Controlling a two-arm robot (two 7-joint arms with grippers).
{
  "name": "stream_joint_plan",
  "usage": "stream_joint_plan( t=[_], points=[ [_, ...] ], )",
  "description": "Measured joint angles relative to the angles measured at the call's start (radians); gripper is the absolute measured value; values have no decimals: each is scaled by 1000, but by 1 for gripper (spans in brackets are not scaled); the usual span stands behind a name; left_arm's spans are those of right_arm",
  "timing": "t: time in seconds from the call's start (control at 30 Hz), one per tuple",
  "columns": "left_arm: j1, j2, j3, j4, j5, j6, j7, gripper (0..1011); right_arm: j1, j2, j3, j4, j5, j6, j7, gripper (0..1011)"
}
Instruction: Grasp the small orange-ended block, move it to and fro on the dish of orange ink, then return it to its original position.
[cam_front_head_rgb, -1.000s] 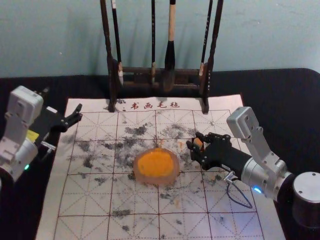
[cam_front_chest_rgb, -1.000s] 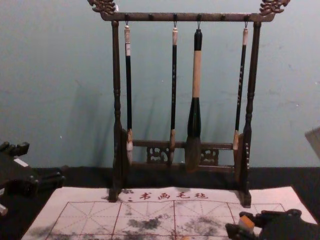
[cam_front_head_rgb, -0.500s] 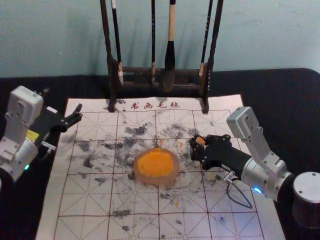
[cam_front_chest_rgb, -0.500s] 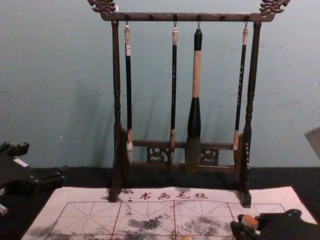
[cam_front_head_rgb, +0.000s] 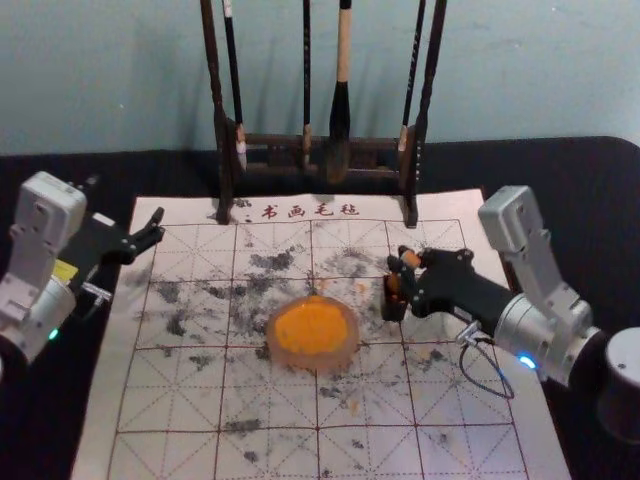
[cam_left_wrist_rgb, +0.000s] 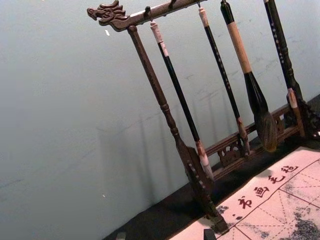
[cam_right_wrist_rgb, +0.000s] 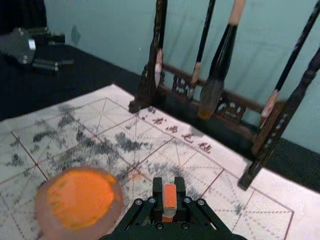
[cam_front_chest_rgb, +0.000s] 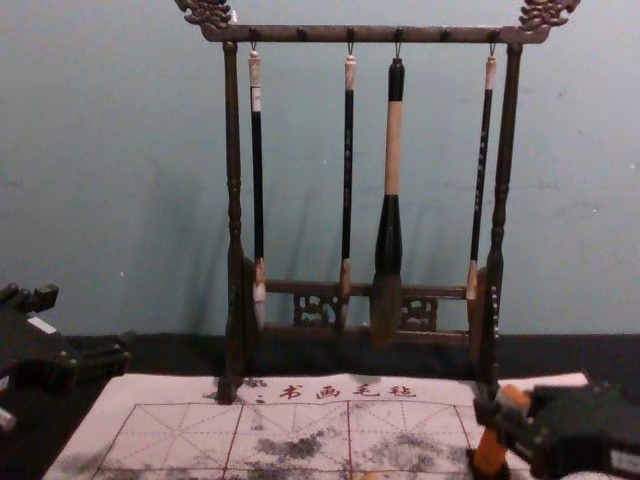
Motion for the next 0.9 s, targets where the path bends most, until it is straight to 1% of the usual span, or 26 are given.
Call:
stream_joint_plan(
  t=[0.03,0.1,0.13,0.27,0.37,0.4,0.43,0.53,0.57,0.6,0.63,0.73,0.87,0.9],
  points=[
    [0,0,0,0,0,0,0,1001,0,0,0,0,0,0,0,111],
    [0,0,0,0,0,0,0,1001,-1,4,13,-21,9,22,10,110],
    [0,0,0,0,0,0,0,1001,-2,8,23,-35,18,37,18,111],
    [0,0,0,0,0,0,0,1001,6,18,44,-62,46,63,43,111],
    [0,0,0,0,0,0,0,1001,27,25,48,-66,68,72,73,111],
    [0,0,0,0,0,0,0,1001,45,27,47,-59,78,74,88,111],
    [0,0,0,0,0,0,0,1001,45,27,47,-59,78,74,88,111],
    [0,0,0,0,0,0,0,1001,101,29,25,-19,98,84,136,111],
    [0,0,0,0,0,0,0,1001,101,29,25,-19,98,84,136,111],
    [0,0,0,0,0,0,0,1001,141,26,5,13,110,90,170,111],
    [0,0,0,0,0,0,0,1001,141,26,5,13,110,90,170,111],
    [0,0,0,0,0,0,0,1001,204,16,-34,71,123,99,229,111],
    [0,0,0,0,0,0,0,1001,249,6,-65,117,134,107,275,111],
    [0,0,0,0,0,0,0,1001,270,1,-81,141,138,109,298,111]
  ],
)
